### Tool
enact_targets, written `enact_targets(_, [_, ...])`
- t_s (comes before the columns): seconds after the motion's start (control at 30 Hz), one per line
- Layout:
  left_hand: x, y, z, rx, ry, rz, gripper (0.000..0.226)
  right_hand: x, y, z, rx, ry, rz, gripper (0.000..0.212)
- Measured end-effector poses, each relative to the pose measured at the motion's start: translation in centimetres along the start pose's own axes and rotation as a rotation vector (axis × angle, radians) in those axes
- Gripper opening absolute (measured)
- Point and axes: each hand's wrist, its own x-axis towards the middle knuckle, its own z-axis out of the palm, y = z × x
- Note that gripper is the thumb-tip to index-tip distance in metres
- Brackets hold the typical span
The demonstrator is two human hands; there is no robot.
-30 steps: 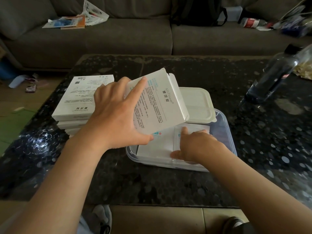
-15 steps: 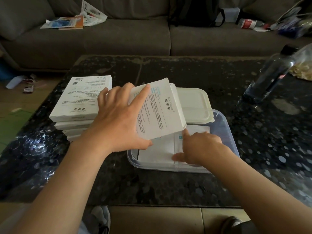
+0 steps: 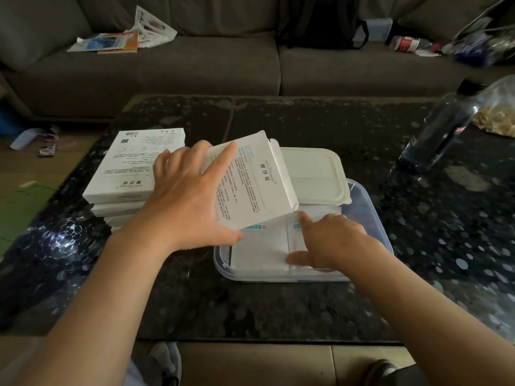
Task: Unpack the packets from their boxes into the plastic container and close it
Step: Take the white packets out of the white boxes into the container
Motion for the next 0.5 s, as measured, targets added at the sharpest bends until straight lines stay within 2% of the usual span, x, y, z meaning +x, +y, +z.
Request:
enact_targets(0.13, [0.0, 0.0, 0.0, -0.007, 0.01, 0.002, 0.135, -0.3, 0.0, -0.3, 0.004, 0.003, 0.02, 0.1])
enact_targets(0.23, [0.1, 0.1, 0.0, -0.026, 0.032, 0.016, 0.134, -0.4, 1.3, -1.7, 0.096, 0.075, 0.0, 0.064])
enact_targets(0.3, [0.2, 0.3, -0.1, -0.032, 0.032, 0.033, 0.133, -0.6, 2.7, -3.5, 0.3, 0.207, -0.005, 0.035])
enact_targets(0.4, [0.3, 0.5, -0.1, -0.025, 0.022, 0.054, 0.134, -1.6, 3.9, -5.7, 0.756, 0.532, -0.015, 0.005])
enact_targets(0.43, [0.3, 0.6, -0.1, -0.026, 0.018, 0.06, 0.135, -2.0, 3.9, -6.1, 0.919, 0.585, -0.041, 0.002])
enact_targets(0.5, [0.2, 0.8, -0.2, -0.032, 0.013, 0.082, 0.136, -2.6, 3.2, -6.4, 1.161, 0.519, -0.111, 0.011])
